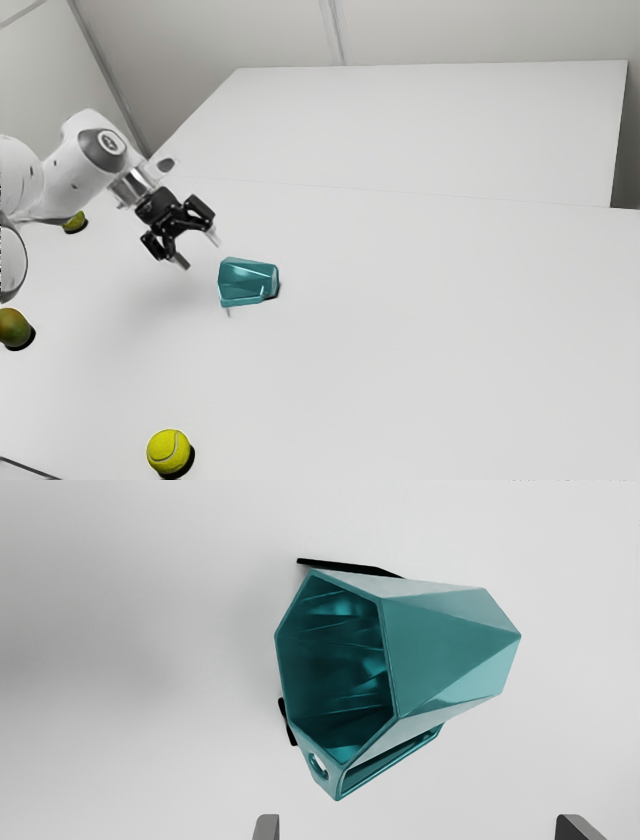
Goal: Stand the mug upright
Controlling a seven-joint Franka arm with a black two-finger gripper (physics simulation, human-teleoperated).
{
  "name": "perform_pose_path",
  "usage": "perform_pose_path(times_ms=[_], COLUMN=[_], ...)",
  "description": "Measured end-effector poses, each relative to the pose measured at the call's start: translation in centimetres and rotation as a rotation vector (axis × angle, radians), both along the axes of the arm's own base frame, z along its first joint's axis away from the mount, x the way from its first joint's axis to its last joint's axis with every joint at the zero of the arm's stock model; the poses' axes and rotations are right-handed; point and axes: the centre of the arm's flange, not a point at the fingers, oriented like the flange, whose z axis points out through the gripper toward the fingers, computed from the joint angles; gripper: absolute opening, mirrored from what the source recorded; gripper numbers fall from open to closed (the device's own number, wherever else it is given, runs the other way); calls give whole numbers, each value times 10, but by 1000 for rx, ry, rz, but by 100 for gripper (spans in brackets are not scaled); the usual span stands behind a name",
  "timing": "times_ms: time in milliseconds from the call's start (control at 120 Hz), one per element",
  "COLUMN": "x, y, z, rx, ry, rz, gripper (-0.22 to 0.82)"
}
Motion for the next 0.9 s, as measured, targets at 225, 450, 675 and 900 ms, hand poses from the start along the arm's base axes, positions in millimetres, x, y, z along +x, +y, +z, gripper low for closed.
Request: perform_pose_path(times_ms=[225, 450, 675, 900], x=[11, 17, 21, 25], y=[-5, -7, -22, -32], z=[-31, -58, -73, -78], rx=[-101, -178, -251, -271], ry=[8, 16, 21, 24], rz=[62, 122, 156, 154], gripper=[60, 60, 60, 34])
